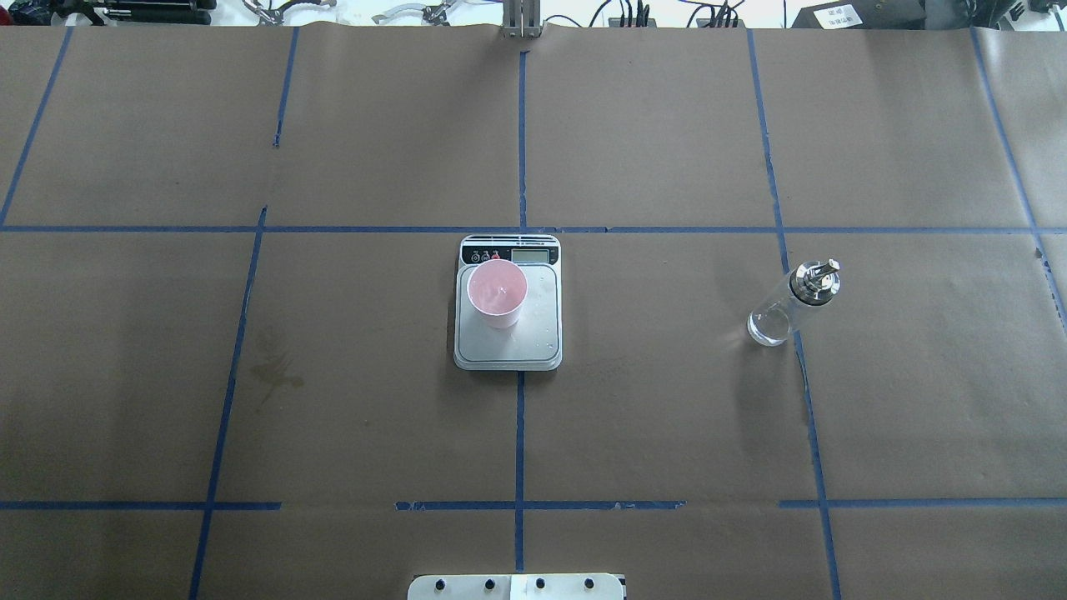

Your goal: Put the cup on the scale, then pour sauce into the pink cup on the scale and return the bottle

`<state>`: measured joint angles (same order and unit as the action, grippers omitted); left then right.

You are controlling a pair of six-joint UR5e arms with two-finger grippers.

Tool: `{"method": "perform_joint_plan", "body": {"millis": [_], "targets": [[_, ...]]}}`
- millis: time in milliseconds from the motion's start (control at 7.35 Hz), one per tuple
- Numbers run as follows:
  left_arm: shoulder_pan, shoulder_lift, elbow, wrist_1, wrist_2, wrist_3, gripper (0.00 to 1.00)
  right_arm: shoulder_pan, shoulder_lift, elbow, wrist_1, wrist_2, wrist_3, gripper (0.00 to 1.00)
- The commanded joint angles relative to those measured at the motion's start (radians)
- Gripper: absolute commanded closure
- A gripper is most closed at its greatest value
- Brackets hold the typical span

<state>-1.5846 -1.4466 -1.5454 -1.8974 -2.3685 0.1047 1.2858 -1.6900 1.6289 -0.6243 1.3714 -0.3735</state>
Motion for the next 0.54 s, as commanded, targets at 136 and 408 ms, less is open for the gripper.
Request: {"method": "perform_joint_plan", "body": {"millis": [136, 408], "targets": [[0.000, 0.002, 0.005, 0.000, 0.000, 0.001, 0.00, 0.094, 0.041, -0.095, -0.163, 0.405, 0.359, 0.00], [0.000, 0.003, 0.010, -0.015, 0.002, 0.001, 0.00, 0.258, 0.111, -0.066, -0.575, 0.824, 0.366, 0.00]]}}
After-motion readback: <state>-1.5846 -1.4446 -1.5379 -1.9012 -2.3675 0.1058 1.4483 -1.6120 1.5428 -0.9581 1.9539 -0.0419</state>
